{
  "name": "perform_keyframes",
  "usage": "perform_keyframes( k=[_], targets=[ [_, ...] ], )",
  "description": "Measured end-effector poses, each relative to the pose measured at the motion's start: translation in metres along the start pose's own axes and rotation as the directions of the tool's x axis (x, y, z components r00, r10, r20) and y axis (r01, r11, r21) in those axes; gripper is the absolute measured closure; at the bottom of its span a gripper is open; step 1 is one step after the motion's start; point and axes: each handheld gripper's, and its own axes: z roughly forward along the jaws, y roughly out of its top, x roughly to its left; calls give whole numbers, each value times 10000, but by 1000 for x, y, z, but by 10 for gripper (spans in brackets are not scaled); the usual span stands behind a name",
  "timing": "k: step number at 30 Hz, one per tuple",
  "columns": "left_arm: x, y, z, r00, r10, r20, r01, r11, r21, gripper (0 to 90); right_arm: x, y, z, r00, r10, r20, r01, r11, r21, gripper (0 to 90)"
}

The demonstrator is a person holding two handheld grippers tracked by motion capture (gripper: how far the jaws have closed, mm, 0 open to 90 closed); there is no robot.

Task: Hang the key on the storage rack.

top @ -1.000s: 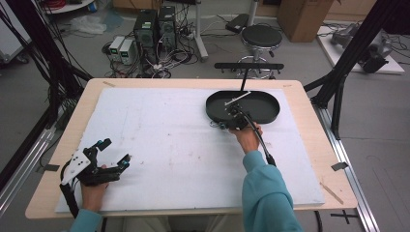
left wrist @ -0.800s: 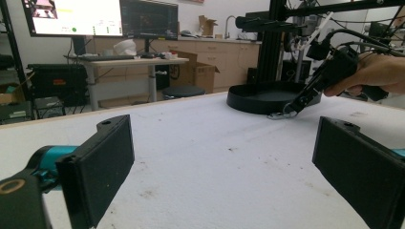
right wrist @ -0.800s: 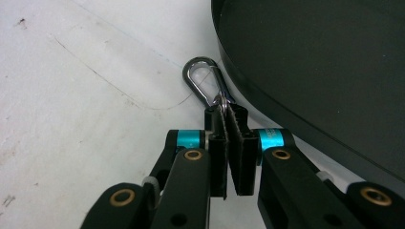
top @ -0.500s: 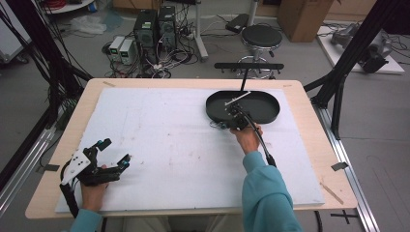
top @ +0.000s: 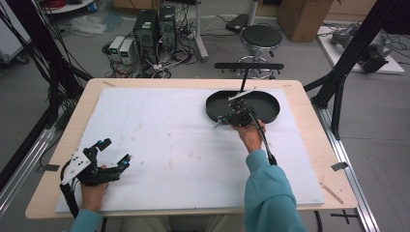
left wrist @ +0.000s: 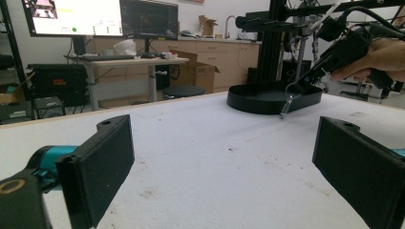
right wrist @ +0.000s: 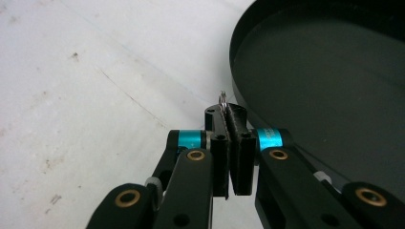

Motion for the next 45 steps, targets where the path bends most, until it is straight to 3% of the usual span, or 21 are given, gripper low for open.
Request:
perform_keyframes(
  k=[9,23,33,44,45],
  targets=[
    [0,0,0,10000,3,-4,-3,10000,14,73,2,8,-18,9996,-248,154,254,9988,-419,894],
    [0,0,0,10000,14,1,-14,10000,40,73,-13,24,-55,9994,-162,301,204,9890,-1466,893],
    [0,0,0,10000,16,-11,-16,10000,27,73,-17,39,-72,9973,-361,633,453,9876,-1501,893],
    [0,0,0,10000,15,3,-15,10000,14,73,-30,71,-97,9925,-640,1045,806,9833,-1634,893],
    [0,0,0,10000,14,1,-14,10000,15,73,-32,74,-98,9900,-824,1141,1015,9797,-1729,893]
  ],
)
